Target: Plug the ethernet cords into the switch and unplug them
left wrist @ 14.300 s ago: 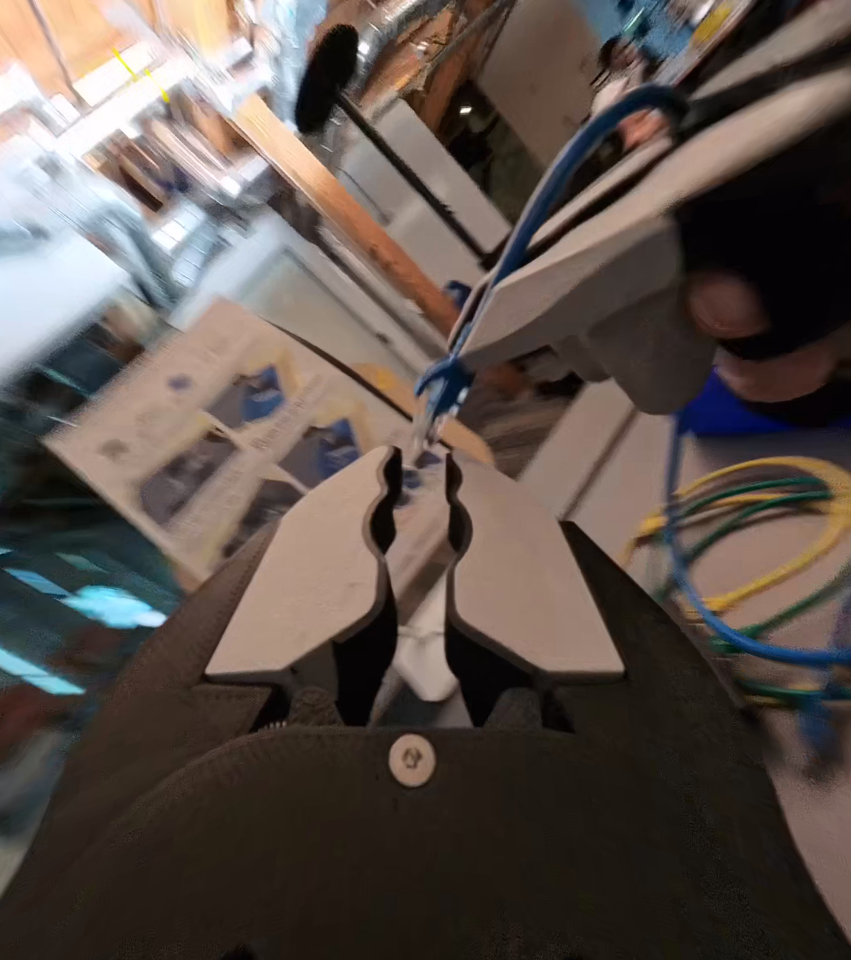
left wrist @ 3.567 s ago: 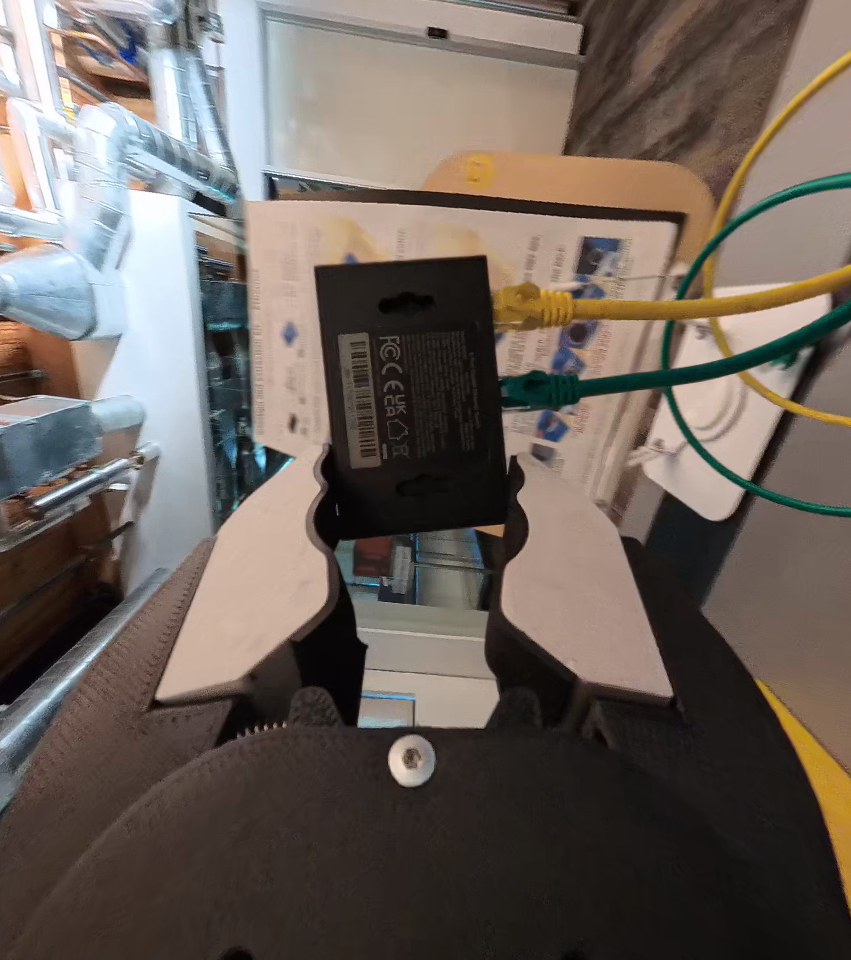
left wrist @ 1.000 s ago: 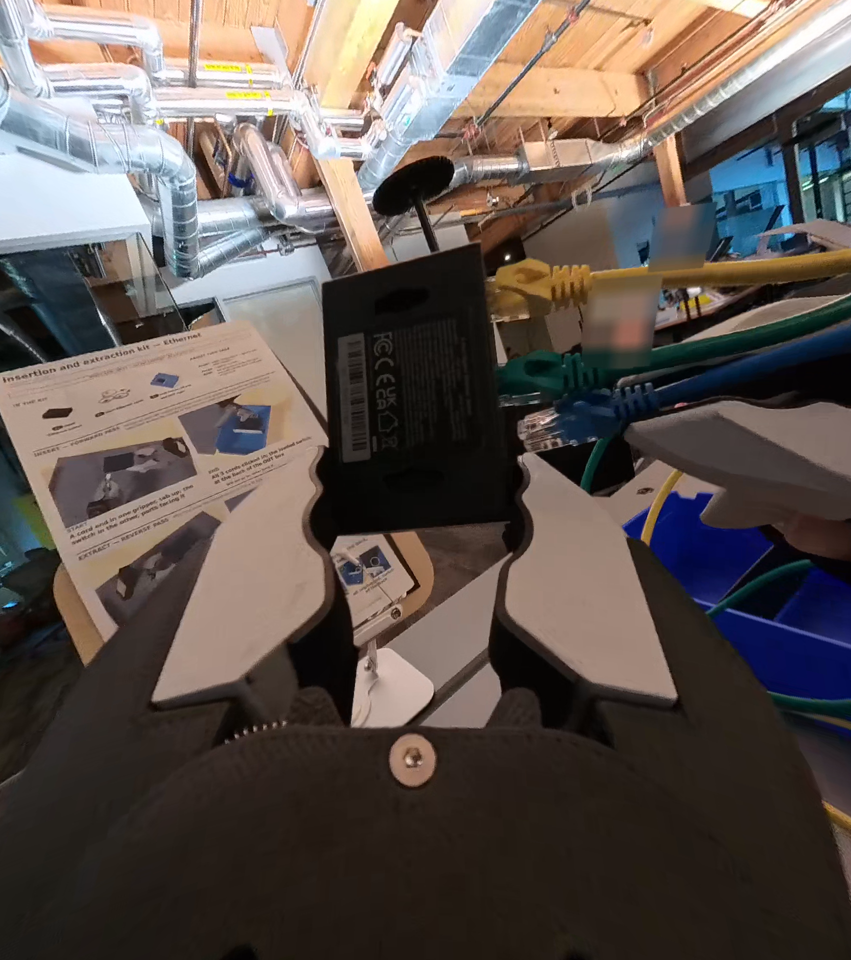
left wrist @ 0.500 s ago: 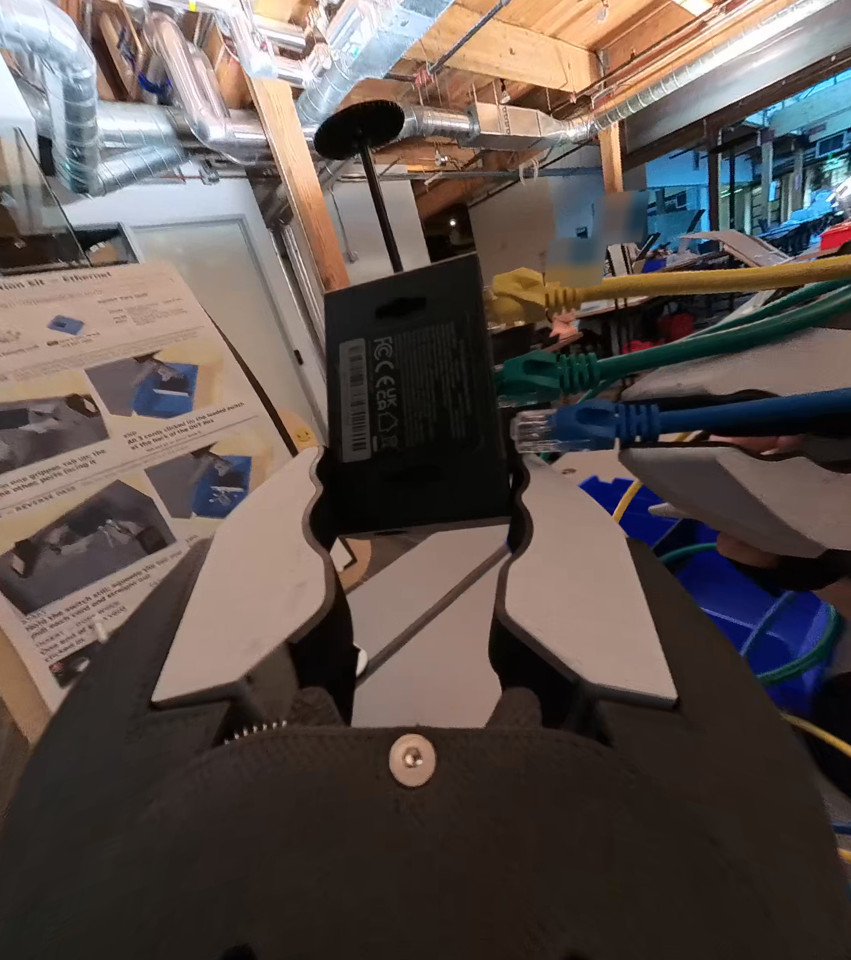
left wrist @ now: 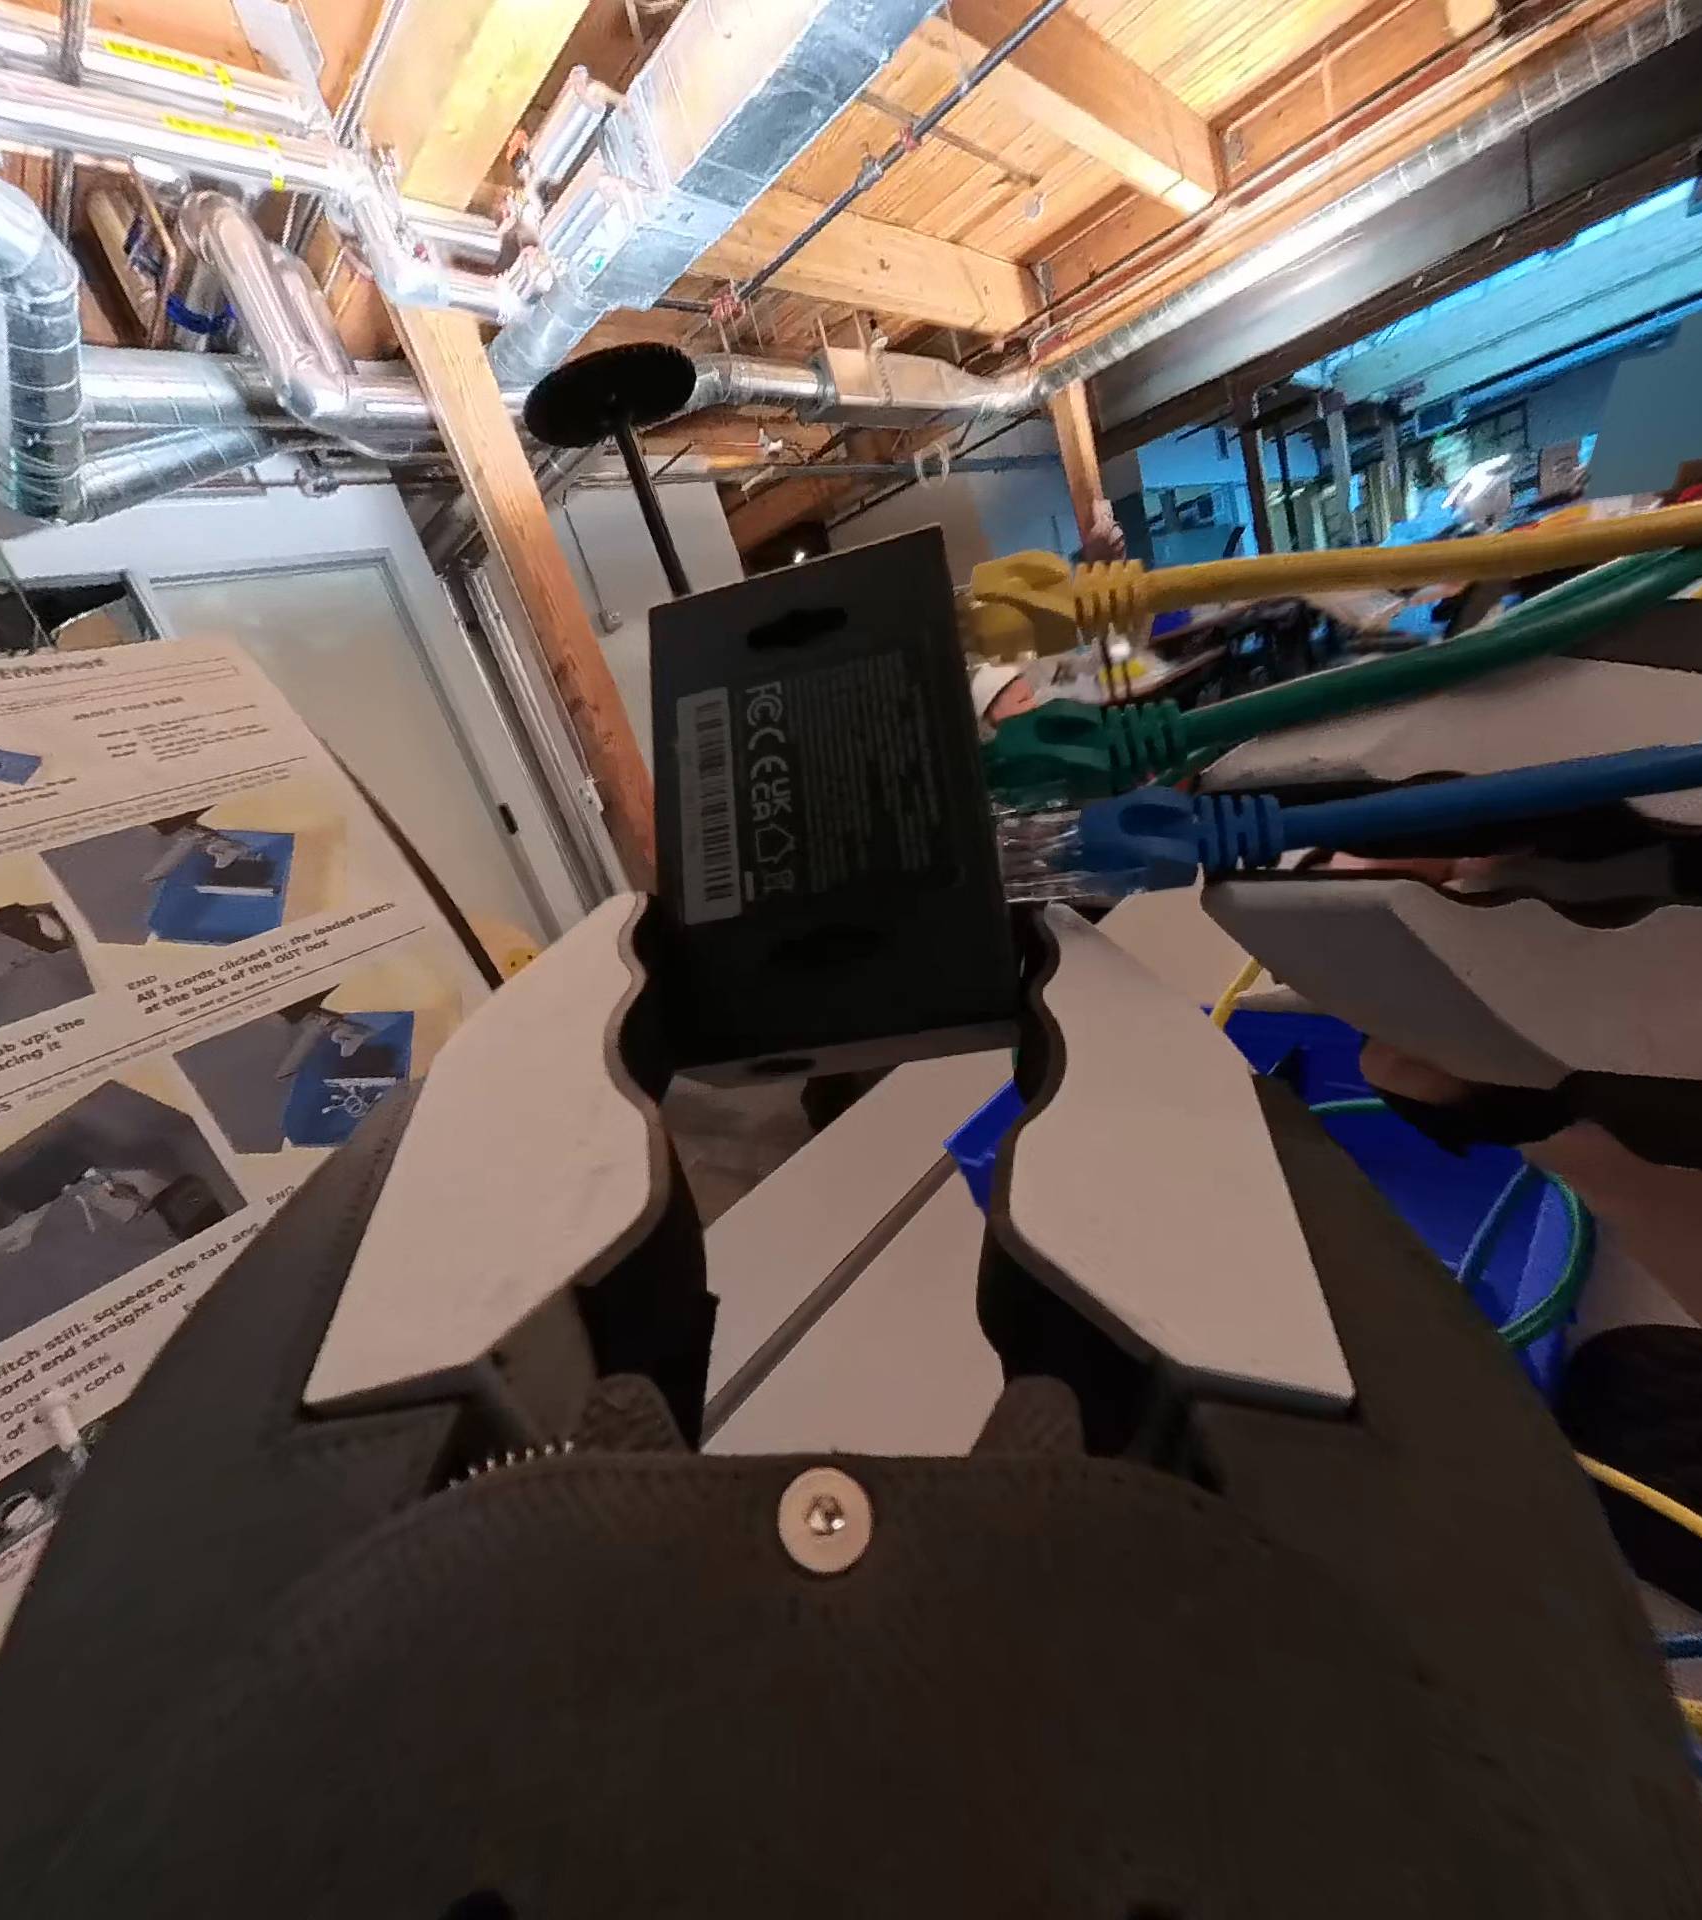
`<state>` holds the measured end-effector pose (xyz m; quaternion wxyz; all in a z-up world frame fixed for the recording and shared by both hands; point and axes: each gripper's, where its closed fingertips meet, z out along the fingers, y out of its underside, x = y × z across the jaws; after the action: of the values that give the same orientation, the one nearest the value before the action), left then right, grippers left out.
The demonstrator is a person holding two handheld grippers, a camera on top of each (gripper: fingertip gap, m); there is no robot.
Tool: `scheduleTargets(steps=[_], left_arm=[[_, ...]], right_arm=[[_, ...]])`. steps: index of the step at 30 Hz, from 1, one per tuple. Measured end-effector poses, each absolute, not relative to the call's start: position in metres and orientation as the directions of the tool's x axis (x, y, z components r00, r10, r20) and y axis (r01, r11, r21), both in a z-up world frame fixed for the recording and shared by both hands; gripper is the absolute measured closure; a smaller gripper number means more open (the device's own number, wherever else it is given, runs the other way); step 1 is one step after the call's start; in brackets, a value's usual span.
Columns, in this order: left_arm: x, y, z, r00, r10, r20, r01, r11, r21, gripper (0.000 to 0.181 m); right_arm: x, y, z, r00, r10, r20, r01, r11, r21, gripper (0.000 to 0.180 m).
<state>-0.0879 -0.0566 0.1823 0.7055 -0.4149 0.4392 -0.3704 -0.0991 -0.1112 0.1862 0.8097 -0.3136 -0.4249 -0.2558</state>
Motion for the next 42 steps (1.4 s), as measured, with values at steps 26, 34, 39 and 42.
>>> scheduleTargets(steps=[26, 34, 39, 42], left_arm=[[-0.104, -0.064, 0.192, 0.372, -0.853, -0.366, 0.235, 0.468, -0.852, 0.117], [-0.075, -0.040, 0.167, 0.254, -0.965, -0.066, 0.309, 0.146, -0.940, 0.117], [-0.069, -0.032, 0.158, 0.221, -0.975, 0.019, 0.330, 0.057, -0.942, 0.117], [-0.069, -0.031, 0.158, 0.227, -0.974, 0.014, 0.333, 0.064, -0.941, 0.117]], right_arm=[[-0.112, -0.112, 0.192, 0.565, -0.154, 0.810, 0.698, 0.613, -0.370, 0.168], [-0.086, -0.085, 0.181, 0.567, -0.072, 0.820, 0.764, 0.418, -0.492, 0.167], [-0.082, -0.073, 0.173, 0.569, -0.042, 0.821, 0.780, 0.344, -0.522, 0.163], [-0.082, -0.073, 0.173, 0.574, -0.040, 0.818, 0.776, 0.346, -0.528, 0.163]])
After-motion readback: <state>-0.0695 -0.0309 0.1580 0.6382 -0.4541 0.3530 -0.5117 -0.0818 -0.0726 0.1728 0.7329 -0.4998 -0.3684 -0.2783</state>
